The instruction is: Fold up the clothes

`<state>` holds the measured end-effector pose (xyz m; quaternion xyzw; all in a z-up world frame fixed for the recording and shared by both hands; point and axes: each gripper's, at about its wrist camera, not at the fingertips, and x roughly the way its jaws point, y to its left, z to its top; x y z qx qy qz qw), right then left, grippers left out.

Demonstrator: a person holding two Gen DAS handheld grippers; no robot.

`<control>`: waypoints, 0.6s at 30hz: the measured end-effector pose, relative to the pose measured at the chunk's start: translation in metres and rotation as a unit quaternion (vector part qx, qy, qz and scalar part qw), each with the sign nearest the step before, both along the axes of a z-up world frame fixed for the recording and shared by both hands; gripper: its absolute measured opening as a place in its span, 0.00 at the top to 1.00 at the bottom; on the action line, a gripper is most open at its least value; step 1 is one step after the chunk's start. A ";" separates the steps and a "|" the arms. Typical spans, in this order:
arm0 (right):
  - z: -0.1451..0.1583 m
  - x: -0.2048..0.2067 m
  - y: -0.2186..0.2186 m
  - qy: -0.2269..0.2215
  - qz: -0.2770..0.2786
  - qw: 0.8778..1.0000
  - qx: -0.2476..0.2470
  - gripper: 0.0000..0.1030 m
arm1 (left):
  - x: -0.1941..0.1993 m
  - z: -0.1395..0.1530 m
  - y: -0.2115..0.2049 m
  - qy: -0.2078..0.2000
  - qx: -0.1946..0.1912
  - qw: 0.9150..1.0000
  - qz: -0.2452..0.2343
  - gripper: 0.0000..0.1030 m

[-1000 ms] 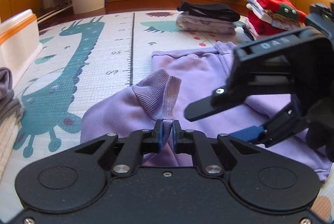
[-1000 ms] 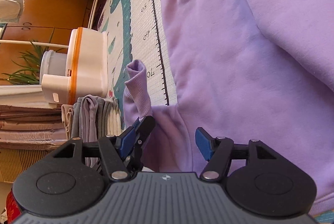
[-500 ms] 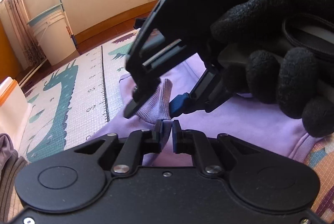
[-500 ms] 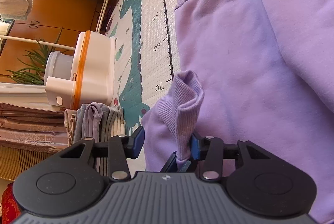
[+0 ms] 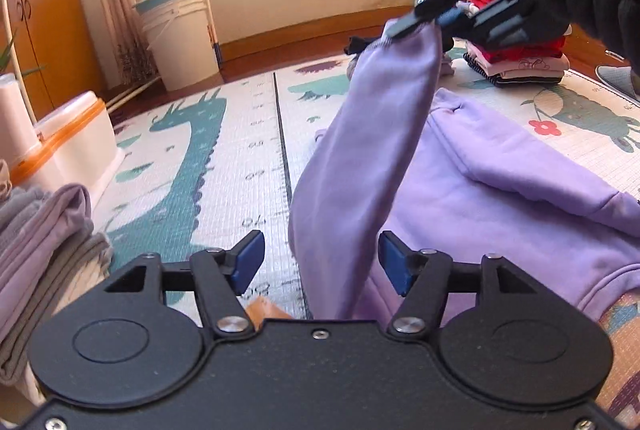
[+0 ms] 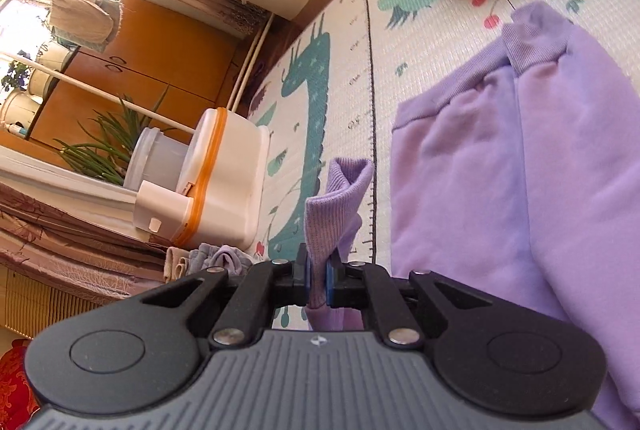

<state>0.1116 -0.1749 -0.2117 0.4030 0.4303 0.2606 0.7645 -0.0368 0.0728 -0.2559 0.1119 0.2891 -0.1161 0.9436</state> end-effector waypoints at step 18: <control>0.038 -0.016 -0.083 -0.022 -0.048 0.999 -0.013 0.91 | -0.030 -0.033 -0.025 0.143 -0.027 0.987 -0.073 0.39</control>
